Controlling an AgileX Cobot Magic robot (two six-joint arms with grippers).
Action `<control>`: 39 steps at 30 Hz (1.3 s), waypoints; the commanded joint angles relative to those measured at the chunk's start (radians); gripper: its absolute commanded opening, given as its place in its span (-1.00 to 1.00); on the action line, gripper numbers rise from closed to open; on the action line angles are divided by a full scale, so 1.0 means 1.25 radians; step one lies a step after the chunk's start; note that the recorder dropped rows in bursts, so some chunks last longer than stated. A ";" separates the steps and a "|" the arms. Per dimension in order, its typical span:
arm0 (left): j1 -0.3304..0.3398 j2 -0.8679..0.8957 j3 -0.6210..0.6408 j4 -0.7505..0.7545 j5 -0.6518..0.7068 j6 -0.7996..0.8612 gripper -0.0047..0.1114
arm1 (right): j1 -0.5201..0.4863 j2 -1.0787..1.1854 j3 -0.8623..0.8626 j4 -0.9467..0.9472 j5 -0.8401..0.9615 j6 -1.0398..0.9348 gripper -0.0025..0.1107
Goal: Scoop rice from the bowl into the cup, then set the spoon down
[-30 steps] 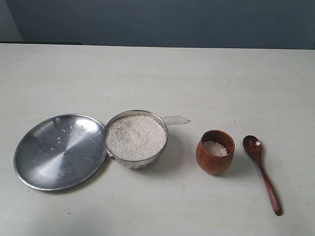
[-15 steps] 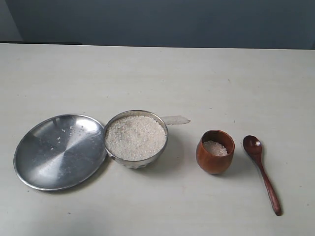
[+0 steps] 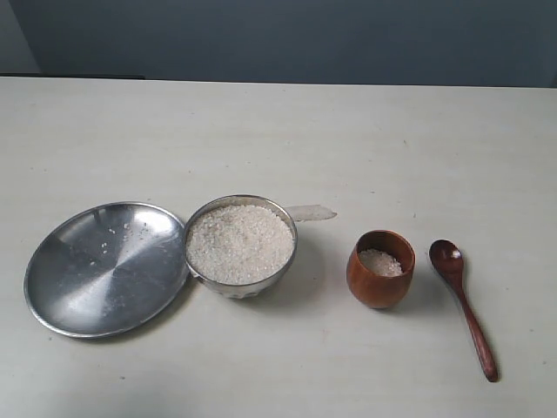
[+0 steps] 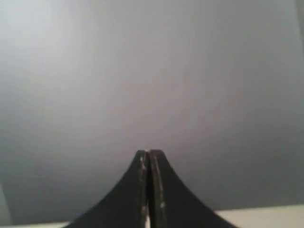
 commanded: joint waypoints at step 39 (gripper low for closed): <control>0.001 -0.004 0.003 -0.005 -0.005 -0.003 -0.91 | 0.110 0.889 -0.164 0.011 0.451 -0.089 -0.97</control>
